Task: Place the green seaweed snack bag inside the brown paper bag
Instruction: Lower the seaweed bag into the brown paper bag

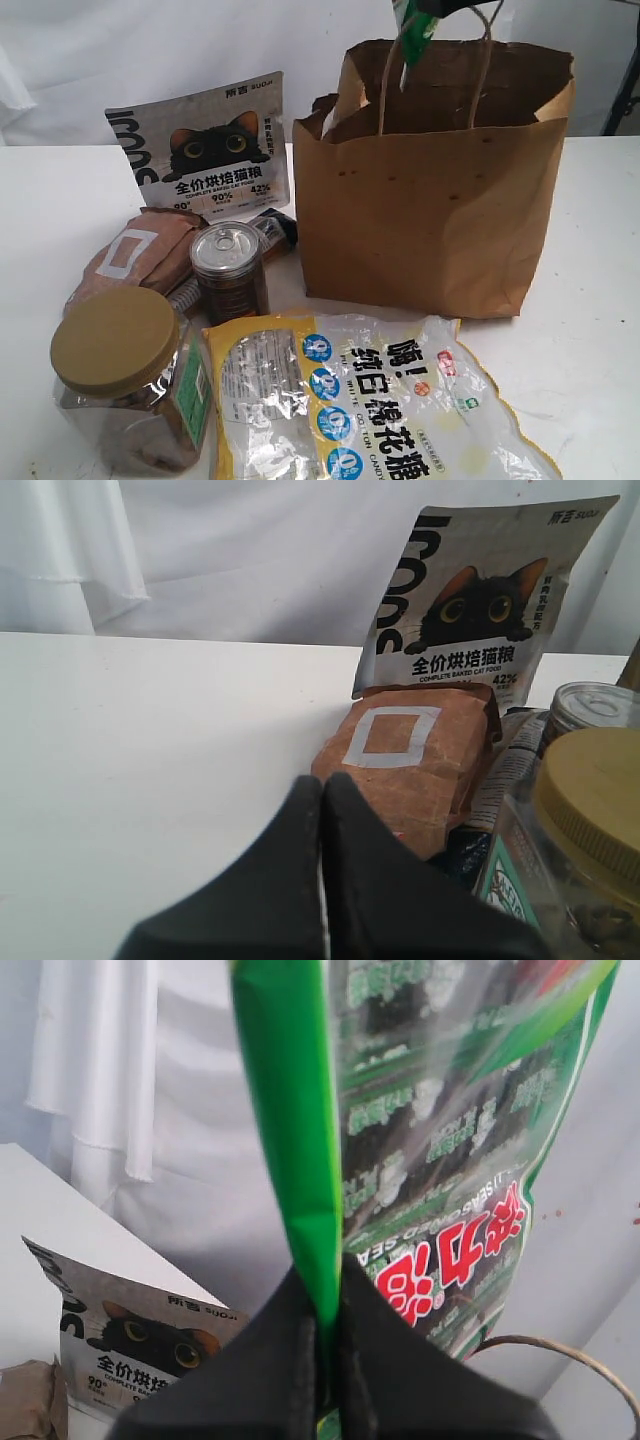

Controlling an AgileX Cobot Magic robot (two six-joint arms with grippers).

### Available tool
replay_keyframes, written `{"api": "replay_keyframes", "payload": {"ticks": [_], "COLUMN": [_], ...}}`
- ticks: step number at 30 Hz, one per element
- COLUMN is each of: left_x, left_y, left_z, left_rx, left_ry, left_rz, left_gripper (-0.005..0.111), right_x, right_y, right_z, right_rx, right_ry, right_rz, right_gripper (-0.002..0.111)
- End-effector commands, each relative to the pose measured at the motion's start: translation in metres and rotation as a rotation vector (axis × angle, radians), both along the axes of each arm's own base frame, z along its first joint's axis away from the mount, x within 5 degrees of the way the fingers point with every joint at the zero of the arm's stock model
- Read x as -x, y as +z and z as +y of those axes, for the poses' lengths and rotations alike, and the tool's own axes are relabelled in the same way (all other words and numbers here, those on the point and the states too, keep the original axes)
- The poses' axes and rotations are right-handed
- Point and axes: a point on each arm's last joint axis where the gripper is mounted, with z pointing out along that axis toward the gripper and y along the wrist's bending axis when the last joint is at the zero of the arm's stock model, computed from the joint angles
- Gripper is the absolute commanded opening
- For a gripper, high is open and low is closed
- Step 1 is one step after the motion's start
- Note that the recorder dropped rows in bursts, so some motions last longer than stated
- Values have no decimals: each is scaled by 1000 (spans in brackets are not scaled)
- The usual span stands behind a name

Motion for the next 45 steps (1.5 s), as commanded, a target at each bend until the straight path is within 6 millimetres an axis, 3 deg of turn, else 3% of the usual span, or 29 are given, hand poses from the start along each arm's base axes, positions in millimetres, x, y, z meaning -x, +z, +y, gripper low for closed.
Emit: {"api": "replay_keyframes", "payload": {"ticks": [1, 10, 22, 35, 45], "left_x": [0, 0, 0, 0, 0], "left_y": [2, 2, 2, 2, 2], "left_z": [0, 0, 0, 0, 0], "left_rx": [-3, -3, -1, -3, -1], "left_ry": [-3, -3, -3, -3, -3], "left_rz": [-13, -13, -13, -13, -12], "left_gripper": [0, 0, 0, 0, 0], "right_x": [4, 8, 5, 2, 2], "right_y": [5, -24, -47, -50, -50], "right_z": [-1, -3, -10, -14, -14], "right_rx": [-24, -10, 41, 4, -24], "right_ry": [17, 4, -84, -134, -137], "right_rz": [-6, 86, 158, 196, 211], "right_gripper": [0, 0, 0, 0, 29]}}
